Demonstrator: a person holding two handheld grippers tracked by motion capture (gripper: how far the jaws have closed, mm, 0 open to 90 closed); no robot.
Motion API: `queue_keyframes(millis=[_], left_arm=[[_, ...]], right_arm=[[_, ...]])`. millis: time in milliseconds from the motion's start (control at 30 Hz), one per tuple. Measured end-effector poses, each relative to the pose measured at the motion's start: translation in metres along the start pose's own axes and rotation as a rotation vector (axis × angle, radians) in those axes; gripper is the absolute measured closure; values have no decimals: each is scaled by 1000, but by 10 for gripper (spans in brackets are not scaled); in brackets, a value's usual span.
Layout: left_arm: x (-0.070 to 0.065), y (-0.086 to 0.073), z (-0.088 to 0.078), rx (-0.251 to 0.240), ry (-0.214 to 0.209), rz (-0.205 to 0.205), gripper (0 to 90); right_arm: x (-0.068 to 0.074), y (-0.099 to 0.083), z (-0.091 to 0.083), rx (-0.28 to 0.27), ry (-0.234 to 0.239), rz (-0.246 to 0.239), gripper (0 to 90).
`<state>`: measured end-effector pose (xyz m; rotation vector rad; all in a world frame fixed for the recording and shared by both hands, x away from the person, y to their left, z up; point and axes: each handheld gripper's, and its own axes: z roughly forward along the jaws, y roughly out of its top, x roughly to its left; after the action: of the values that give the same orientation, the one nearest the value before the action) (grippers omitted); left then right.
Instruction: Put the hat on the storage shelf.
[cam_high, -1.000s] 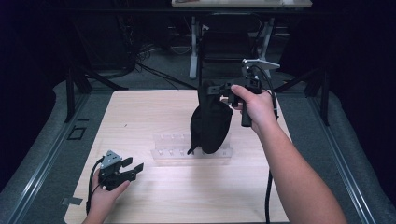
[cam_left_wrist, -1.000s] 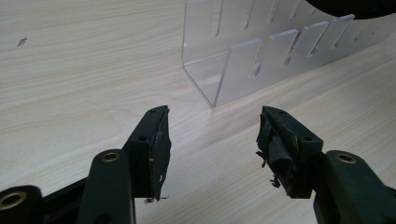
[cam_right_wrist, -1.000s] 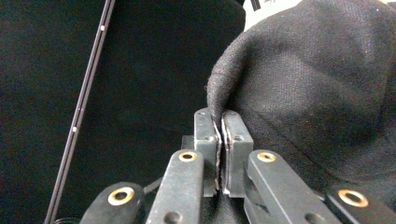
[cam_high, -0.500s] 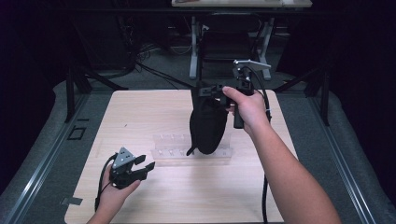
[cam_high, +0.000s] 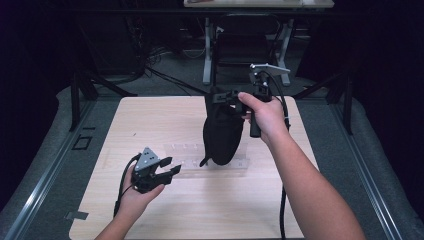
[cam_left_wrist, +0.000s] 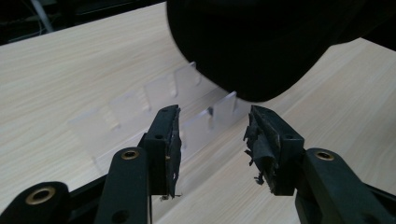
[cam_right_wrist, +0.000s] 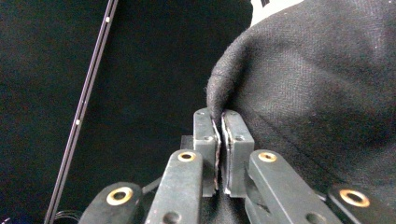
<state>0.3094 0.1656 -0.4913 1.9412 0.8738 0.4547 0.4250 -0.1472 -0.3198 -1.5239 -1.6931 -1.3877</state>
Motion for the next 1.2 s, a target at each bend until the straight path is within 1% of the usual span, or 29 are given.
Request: queue_keyframes(millis=[33,67,100,200,233,267,300,400,533,600,633,667,700,767,833,933,1067,1200], left_arm=[[0,0,0,0,0,0,549],[-6,6,3,1,-17,16,556],[-6,6,3,1,-17,16,558],[-16,13,10,3,-39,35,570],[-16,13,10,3,-39,35,574],[-19,15,12,6,-48,42,574],[-21,16,13,5,-52,37,576],[-26,18,16,11,-61,50,584],[-32,22,19,10,-78,63,596],[-34,24,19,4,-84,76,602],[-35,25,20,-1,-82,75,606],[-38,28,21,-1,-85,89,624],[-38,28,21,-1,-85,89,635],[-42,29,23,3,-86,98,651],[-45,31,26,11,-80,116,660],[-49,34,30,11,-77,123,680],[-53,39,37,22,-64,133,707],[-56,43,40,34,-47,154,733]], right_arm=[[0,0,0,-1,0,-1,862],[0,0,0,-2,0,-1,861],[0,0,0,-2,1,0,861],[0,0,0,-2,1,0,860],[0,0,0,-2,1,0,860],[0,0,0,-2,1,0,860],[0,0,0,-2,1,0,859],[0,0,0,-4,1,0,858],[-1,1,0,-6,2,0,858],[-1,1,0,-7,3,0,857],[-1,1,0,-7,4,0,857],[-1,1,0,-13,3,1,856],[-1,1,0,-13,3,1,856],[-1,1,-1,-18,4,4,856],[-1,1,-1,-20,3,4,856],[-1,1,-1,-20,5,2,853],[0,1,-1,-19,4,-3,852],[0,1,-1,-21,5,-4,851]])
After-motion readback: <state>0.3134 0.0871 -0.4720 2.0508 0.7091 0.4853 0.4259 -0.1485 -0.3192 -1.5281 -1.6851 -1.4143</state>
